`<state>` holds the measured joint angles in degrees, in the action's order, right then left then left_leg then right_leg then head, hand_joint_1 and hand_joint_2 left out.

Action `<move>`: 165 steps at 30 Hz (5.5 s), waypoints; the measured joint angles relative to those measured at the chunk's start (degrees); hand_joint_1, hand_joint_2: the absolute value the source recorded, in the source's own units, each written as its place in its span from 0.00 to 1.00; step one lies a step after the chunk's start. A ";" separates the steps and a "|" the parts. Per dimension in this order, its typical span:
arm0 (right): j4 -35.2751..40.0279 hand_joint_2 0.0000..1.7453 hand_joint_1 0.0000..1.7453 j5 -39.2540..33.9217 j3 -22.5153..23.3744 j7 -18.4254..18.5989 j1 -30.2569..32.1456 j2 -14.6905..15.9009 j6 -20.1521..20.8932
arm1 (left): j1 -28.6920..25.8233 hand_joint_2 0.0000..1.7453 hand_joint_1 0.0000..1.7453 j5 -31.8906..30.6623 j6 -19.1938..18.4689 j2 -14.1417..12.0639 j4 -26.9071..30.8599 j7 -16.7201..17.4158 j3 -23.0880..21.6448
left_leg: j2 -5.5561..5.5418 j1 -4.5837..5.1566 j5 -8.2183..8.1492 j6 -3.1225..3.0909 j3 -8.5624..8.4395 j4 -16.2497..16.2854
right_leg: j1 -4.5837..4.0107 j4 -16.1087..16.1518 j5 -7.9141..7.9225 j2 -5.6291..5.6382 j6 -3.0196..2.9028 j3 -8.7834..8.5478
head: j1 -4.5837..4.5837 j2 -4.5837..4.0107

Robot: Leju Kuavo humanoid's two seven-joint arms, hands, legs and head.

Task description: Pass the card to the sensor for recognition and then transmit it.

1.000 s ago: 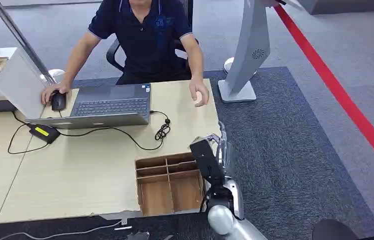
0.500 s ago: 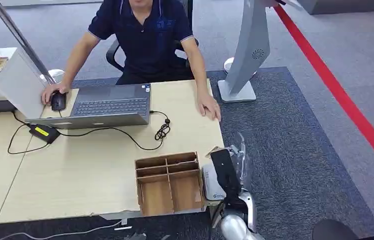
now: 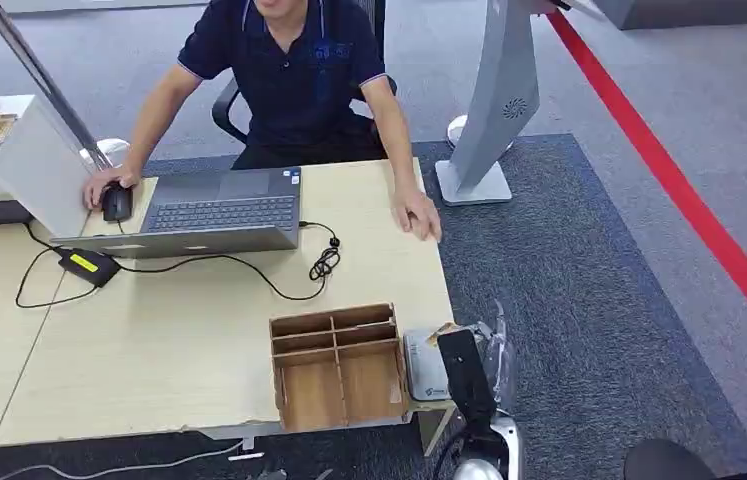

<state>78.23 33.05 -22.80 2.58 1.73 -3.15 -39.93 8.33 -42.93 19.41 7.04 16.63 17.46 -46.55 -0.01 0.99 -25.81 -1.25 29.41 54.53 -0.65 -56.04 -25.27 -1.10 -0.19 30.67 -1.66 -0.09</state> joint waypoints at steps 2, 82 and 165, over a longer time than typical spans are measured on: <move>-0.28 1.00 1.00 -0.46 0.00 -0.02 0.25 -0.20 0.02 | -0.10 1.00 0.00 0.07 0.00 0.00 0.00 0.02 0.17 | 0.00 0.00 0.00 0.00 0.00 0.00 | 0.00 0.00 0.00 0.00 0.00 0.00 | 0.00 0.00; -3.50 1.00 1.00 8.22 -11.39 9.62 -17.49 -1.22 -0.09 | 1.11 1.00 0.00 -3.04 -3.10 0.46 0.04 -2.08 0.63 | 0.02 0.00 0.04 -0.01 -0.07 0.01 | 0.00 -0.01 0.03 0.01 -0.01 -0.08 | 0.00 0.00; 19.43 1.00 0.00 23.80 -17.36 22.03 -6.45 9.55 10.93 | 0.91 1.00 0.00 -2.08 -3.54 -0.13 0.85 -1.53 1.59 | 0.01 0.01 0.02 -0.03 -0.03 0.02 | 0.01 0.01 0.02 0.01 0.01 -0.06 | 0.00 0.00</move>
<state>97.66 56.85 -40.15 24.61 -4.71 6.40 -29.00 9.24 -45.00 15.87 6.91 17.49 15.93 -44.96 -0.01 1.00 -25.79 -1.28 29.38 54.55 -0.64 -56.03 -25.25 -1.10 -0.18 30.60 -1.66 -0.09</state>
